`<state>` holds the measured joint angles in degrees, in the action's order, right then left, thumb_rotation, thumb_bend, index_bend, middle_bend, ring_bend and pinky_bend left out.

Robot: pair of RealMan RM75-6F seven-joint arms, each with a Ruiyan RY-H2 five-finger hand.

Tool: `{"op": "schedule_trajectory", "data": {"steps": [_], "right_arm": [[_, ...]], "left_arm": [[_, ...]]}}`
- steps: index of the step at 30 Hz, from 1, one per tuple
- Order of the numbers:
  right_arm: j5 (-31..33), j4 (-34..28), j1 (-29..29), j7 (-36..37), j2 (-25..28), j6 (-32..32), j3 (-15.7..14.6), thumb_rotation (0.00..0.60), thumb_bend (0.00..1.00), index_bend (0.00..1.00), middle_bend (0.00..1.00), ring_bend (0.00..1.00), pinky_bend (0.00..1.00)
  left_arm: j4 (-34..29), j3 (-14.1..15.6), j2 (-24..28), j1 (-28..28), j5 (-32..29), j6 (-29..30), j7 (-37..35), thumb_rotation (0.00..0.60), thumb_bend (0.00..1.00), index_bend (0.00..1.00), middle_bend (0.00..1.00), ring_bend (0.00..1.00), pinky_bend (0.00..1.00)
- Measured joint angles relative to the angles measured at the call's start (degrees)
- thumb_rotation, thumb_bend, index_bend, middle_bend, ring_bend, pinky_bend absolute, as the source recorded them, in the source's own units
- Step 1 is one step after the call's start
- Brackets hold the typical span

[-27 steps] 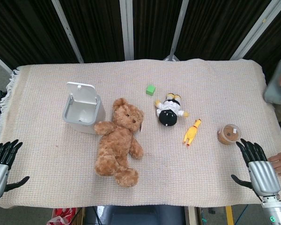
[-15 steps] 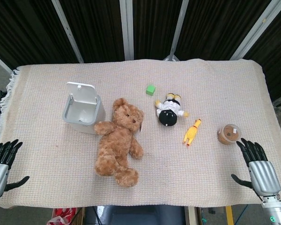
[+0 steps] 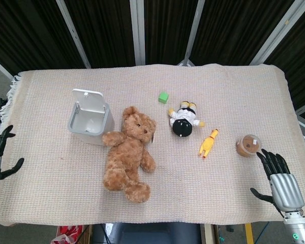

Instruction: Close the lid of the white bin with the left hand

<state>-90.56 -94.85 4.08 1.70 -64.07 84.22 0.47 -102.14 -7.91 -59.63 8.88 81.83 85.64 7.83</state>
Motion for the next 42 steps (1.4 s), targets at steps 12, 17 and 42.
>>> {"op": "schedule_trajectory", "data": {"steps": [12,17,42], "right_arm": [[1.6,-0.8,0.1,1.1,0.5,-0.9,0.3,0.6,0.19,0.0,0.0,0.0,0.0],[1.9,-1.0,0.2,2.0,0.6,-1.4,0.4,0.6,0.19,0.0,0.0,0.0,0.0],[2.3,-1.3,0.1,5.1,1.9,-1.6,0.3,0.6,0.19,0.0,0.0,0.0,0.0]], "left_arm": [[-9.5,-11.9,7.1,14.0,-23.7,-16.0,8.7,0.6,0.6,0.0,1.0,0.93,0.98],[-9.8,-14.4,8.5,21.9,-37.6,-23.5,13.9,0.6,0.62,0.04,1.0,0.94,0.98],[-2.3,-13.2,-0.8,54.1,-76.5,-27.5,34.5,0.6,0.64,0.24,1.0,0.94,0.99]]}}
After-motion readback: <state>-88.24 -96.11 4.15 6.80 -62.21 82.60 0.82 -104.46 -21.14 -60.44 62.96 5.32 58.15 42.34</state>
